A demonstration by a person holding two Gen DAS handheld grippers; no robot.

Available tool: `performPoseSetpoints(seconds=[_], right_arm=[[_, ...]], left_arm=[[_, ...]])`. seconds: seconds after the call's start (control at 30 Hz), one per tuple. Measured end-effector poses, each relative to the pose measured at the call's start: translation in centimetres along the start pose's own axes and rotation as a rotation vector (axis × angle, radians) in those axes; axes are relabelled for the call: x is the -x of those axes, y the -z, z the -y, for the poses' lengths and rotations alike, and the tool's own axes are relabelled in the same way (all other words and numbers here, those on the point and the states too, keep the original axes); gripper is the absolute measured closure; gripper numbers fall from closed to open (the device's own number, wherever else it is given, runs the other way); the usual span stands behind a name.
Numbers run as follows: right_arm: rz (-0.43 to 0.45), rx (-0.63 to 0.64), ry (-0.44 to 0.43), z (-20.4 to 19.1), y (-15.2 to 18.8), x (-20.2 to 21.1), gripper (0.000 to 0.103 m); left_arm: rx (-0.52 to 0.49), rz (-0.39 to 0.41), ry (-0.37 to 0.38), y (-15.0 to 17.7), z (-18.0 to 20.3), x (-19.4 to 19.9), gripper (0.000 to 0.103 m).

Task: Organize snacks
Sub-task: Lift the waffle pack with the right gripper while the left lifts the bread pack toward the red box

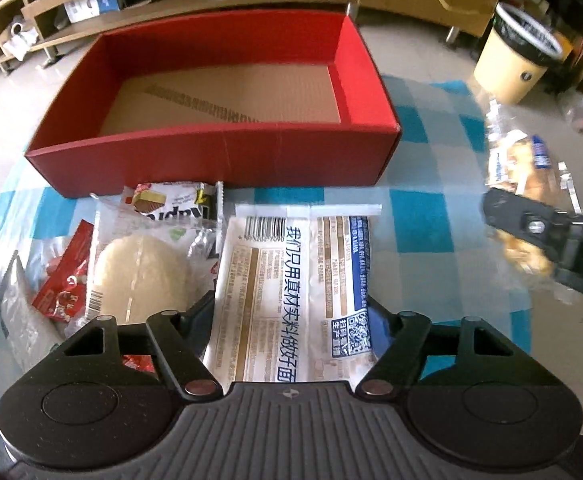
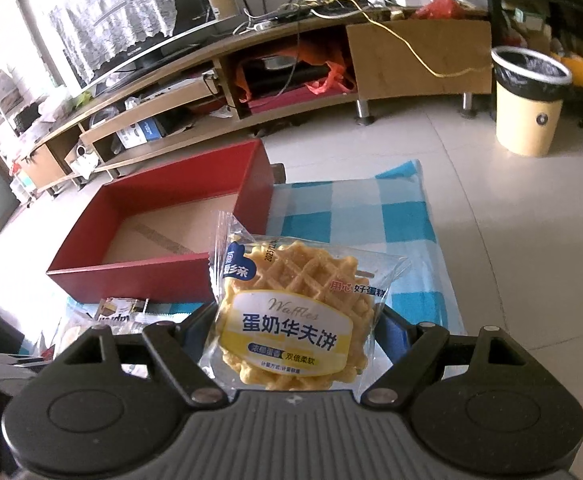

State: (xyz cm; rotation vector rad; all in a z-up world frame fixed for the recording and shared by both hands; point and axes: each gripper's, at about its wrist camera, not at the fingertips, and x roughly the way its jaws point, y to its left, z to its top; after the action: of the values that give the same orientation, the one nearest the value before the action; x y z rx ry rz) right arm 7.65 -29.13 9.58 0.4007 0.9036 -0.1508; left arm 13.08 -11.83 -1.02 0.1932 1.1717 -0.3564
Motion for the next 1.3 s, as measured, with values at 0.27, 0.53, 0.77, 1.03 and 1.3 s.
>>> performPoseSetpoints(seconds=[0.27, 0.53, 0.77, 1.03, 1.3], right_arm=[[0.051, 0.064, 0.013, -2.3, -0.9, 0.3, 0.022], [0.076, 0.087, 0.006, -3.5, -1.7, 0.1, 0.022], [0.077, 0.052, 0.050, -1.3, -1.8, 0.4, 0.022], [0.085, 0.014, 0.065, 0.7, -2.1, 1.1, 0.022], [0.079, 0.018, 0.044, 0.6, -2.1, 1.0, 0.022]], left_arm=[[0.005, 0.129, 0.021, -0.1, -0.7, 3.5, 0.039], [0.029, 0.129, 0.021, -0.4, -1.8, 3.0, 0.025], [-0.101, 0.078, 0.004, 0.8, 1.9, 0.5, 0.014], [-0.220, 0.006, -0.146, 0.3, 4.8, -4.8, 0.006], [-0.231, -0.026, -0.061, 1.1, 3.2, -3.6, 0.023]])
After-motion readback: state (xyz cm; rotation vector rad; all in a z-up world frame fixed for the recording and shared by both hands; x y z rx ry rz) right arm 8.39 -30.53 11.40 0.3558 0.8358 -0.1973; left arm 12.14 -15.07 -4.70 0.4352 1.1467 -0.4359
